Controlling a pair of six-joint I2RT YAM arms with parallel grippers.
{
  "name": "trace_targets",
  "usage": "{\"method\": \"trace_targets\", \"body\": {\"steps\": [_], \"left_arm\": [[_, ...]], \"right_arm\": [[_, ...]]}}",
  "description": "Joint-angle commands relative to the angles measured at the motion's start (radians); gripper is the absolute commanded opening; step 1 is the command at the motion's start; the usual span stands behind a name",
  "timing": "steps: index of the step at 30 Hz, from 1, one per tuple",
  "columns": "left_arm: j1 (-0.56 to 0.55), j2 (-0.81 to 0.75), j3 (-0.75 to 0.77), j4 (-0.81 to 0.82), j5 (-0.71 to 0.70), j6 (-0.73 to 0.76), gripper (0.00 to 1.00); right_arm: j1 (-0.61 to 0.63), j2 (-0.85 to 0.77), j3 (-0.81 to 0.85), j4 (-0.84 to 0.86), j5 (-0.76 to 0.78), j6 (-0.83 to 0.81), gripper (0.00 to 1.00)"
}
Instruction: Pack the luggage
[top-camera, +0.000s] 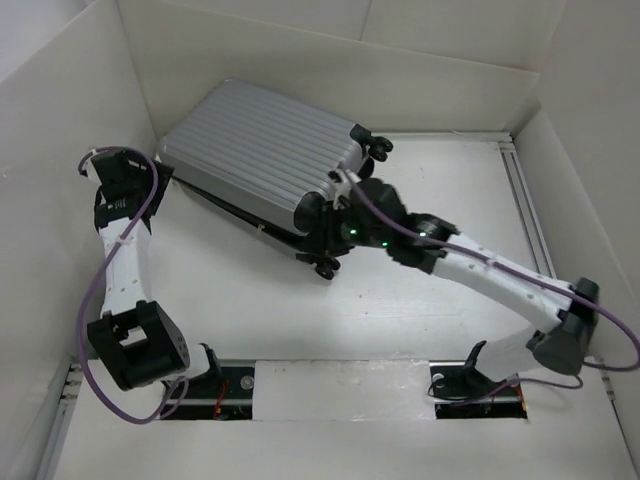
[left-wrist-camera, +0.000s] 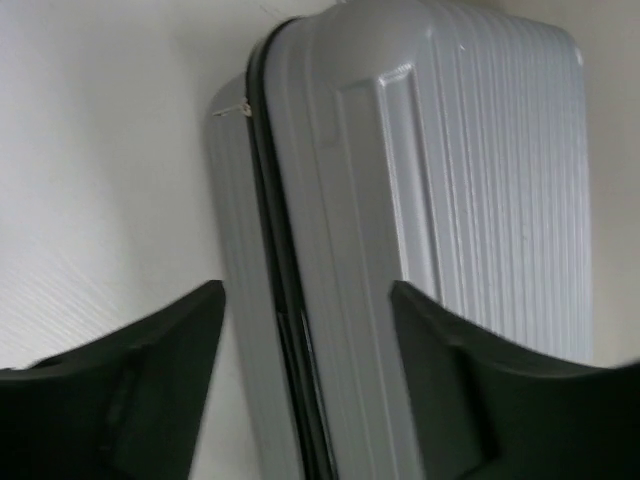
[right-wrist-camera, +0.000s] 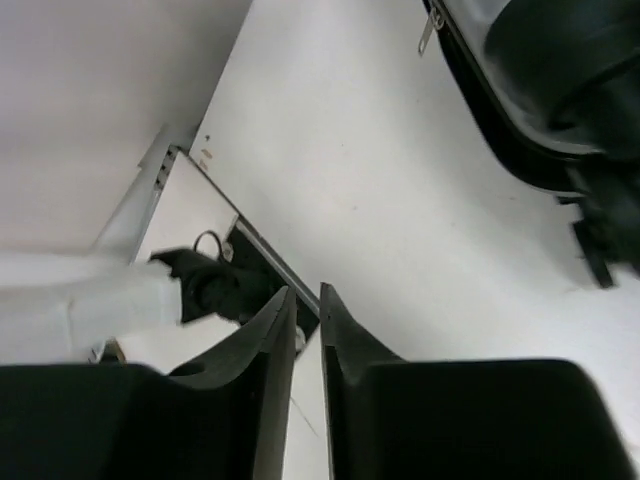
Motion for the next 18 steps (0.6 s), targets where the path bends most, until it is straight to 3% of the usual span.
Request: {"method": "trace_targets", "body": {"steps": [1, 3, 4, 9, 16, 18], "left_arm": [[-0.005, -0.056, -0.045, 0.061, 0.051, 0.011, 0.58], [-0.014, -0.056, -0.093, 0.052, 0.103, 0.011, 0.52], [-0.014, -0.072, -0.108, 0.052, 0.114, 0.023, 0.44], [-0.169, -0.19, -0.191, 0.039, 0.112, 0.054, 0.37], [-0.28, -0.272, -0.246, -0.022, 0.06, 0.042, 0.37], [-0.309, -0.284, -0.232, -0.037, 0.034, 0.064, 0.37]], "right_arm": [[0.07, 0.157, 0.013, 0.17, 0.167, 0.131, 0.19], [0.121, 0.234, 0.056, 0.225, 0.289, 0.16, 0.16], [0.133, 0.277, 0.113, 0.234, 0.332, 0.177, 0.21], [0.152, 0.544, 0.271, 0.225, 0.513, 0.334, 0.56], [0.152, 0.716, 0.382, 0.273, 0.671, 0.493, 0.62], [0.152, 0.743, 0.405, 0.273, 0.727, 0.523, 0.55]]}}
